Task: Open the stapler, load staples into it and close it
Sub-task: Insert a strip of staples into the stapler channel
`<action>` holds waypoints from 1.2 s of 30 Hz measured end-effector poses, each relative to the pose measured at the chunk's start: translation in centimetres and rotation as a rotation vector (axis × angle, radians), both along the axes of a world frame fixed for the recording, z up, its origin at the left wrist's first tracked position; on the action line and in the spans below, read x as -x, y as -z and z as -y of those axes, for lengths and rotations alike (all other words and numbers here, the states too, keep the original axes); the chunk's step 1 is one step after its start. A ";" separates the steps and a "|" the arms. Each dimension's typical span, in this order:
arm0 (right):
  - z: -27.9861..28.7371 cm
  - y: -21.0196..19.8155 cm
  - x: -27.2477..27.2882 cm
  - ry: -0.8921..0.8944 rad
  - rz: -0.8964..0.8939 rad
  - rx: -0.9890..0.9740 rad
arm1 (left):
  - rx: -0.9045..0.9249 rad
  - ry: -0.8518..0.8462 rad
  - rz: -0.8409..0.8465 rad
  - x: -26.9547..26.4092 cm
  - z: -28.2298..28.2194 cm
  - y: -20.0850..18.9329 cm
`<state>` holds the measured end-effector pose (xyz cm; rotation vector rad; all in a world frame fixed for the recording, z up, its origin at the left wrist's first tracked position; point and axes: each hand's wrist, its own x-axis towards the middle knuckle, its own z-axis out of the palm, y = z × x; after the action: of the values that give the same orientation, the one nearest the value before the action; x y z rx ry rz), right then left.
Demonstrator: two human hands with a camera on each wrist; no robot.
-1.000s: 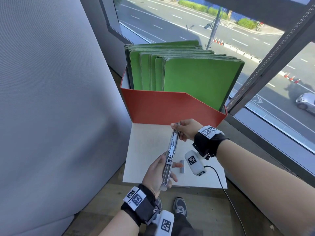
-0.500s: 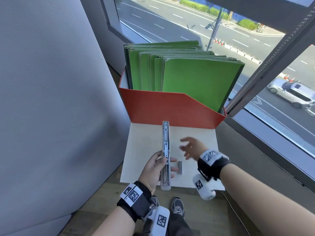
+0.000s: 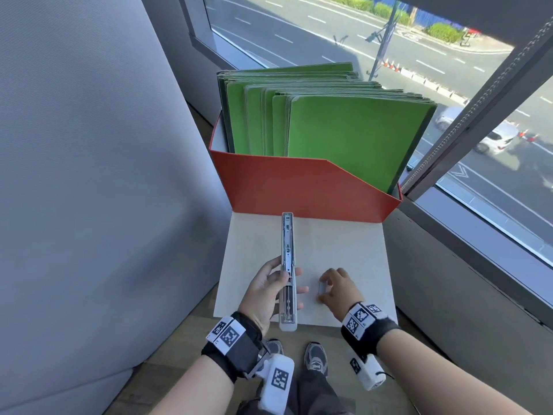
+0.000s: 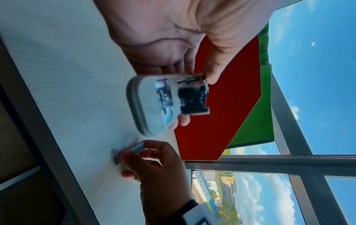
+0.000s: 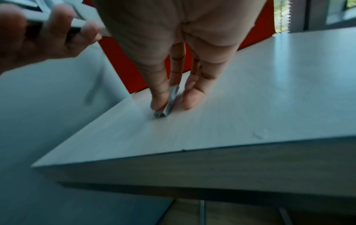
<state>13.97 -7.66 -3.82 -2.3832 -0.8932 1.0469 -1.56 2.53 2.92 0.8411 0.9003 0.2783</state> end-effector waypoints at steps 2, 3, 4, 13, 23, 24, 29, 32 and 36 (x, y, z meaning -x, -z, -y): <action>0.1 0.0 -0.4 0.045 -0.016 -0.046 | 0.001 -0.002 -0.004 0.1 -0.1 0.0; 0.1 -0.1 -0.6 0.074 -0.038 -0.056 | 0.003 -0.005 -0.006 0.1 -0.2 0.0; 0.2 -0.1 -0.7 0.101 -0.067 -0.064 | 0.004 -0.008 -0.009 0.1 -0.2 0.0; -0.7 -5.3 -2.8 0.291 -0.463 -0.432 | -0.003 0.004 -0.026 -0.2 -0.2 0.1; -2.7 -11.3 -0.3 0.030 -0.388 -0.510 | 0.010 0.004 -0.005 -1.6 -0.2 -0.8; -2.7 -11.3 -0.2 0.023 -0.367 -0.502 | 0.010 0.004 -0.003 -1.7 -0.2 -0.9; -2.8 -11.3 0.1 0.002 -0.317 -0.489 | 0.002 0.000 0.002 -2.0 -0.2 -0.9; -2.9 -11.5 0.3 -0.015 -0.289 -0.494 | 0.001 0.001 -0.004 -2.1 -0.1 -1.0; -3.1 -11.6 0.4 -0.055 -0.246 -0.497 | -0.008 0.012 -0.019 -2.2 -0.1 -1.2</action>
<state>13.58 -4.52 7.81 -1.7904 -0.9942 0.9741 0.64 2.63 4.10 0.8573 0.9118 0.2635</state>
